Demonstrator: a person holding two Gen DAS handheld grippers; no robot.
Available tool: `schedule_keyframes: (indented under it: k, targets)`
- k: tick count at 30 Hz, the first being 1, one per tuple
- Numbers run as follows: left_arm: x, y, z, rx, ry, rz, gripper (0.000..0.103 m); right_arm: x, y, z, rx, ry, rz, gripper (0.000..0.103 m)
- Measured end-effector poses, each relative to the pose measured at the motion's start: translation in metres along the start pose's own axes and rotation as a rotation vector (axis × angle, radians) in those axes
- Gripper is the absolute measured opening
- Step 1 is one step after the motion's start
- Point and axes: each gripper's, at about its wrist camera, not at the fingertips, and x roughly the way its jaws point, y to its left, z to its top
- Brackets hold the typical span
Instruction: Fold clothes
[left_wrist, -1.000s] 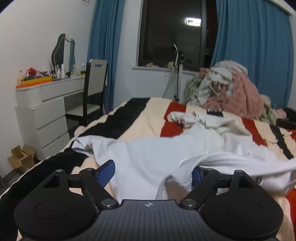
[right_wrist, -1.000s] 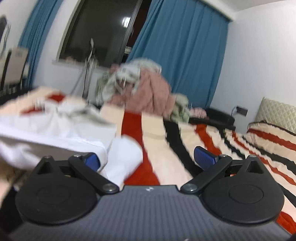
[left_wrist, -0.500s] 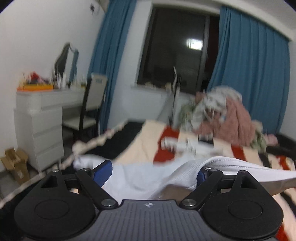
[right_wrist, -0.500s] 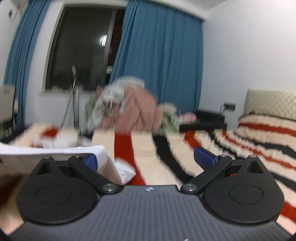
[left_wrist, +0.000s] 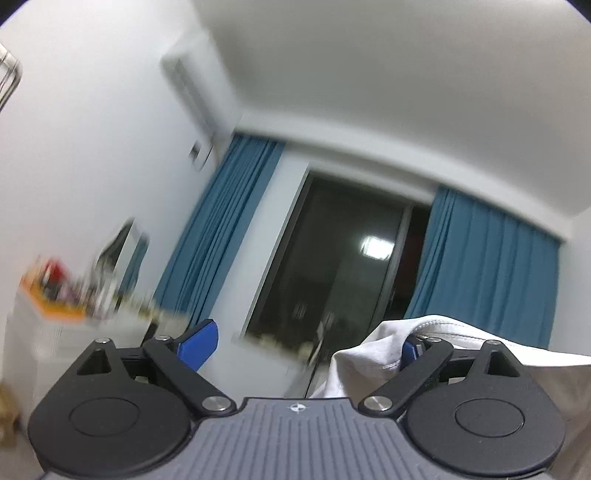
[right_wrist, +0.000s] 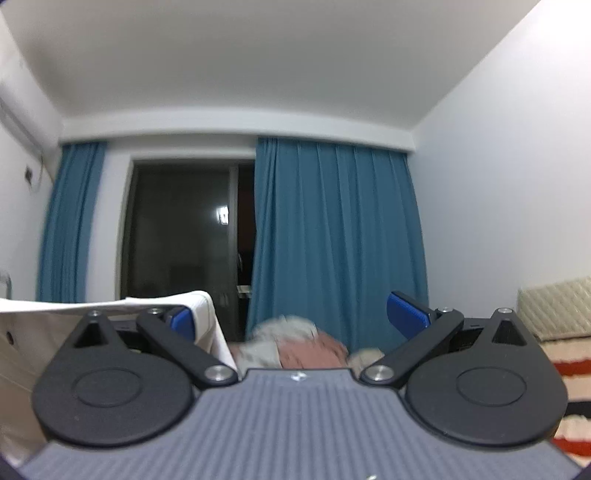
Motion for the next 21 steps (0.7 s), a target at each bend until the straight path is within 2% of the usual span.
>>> schedule_keyframes:
  k: [2, 5, 8, 10, 12, 15, 17, 21]
  targets:
    - [0.003, -0.016, 0.04, 0.01, -0.039, -0.029, 0.097, 0.008, -0.005, 0.037, 0.011, -0.034, 0.006, 0.103]
    - [0.013, -0.043, 0.081, 0.028, -0.072, -0.07, 0.098, 0.027, -0.011, 0.082, 0.01, -0.071, 0.001, 0.103]
    - [0.035, -0.071, 0.094, 0.092, -0.085, -0.081, 0.101, 0.056, -0.016, 0.098, -0.003, -0.048, -0.002, 0.103]
    - [0.062, -0.086, 0.084, 0.144, -0.073, -0.081, 0.103, 0.082, -0.02, 0.097, -0.01, -0.005, 0.001, 0.103]
    - [0.096, -0.098, 0.06, 0.177, -0.027, -0.078, 0.103, 0.114, -0.022, 0.075, -0.028, 0.068, 0.01, 0.103]
    - [0.159, -0.106, -0.001, 0.19, 0.059, -0.075, 0.103, 0.158, -0.018, 0.029, -0.069, 0.165, 0.015, 0.103]
    - [0.205, -0.104, -0.048, 0.183, 0.123, -0.07, 0.103, 0.191, -0.012, -0.017, -0.096, 0.217, 0.013, 0.103]
    - [0.309, -0.093, -0.164, 0.182, 0.286, -0.057, 0.103, 0.26, 0.0, -0.124, -0.103, 0.307, -0.002, 0.103]
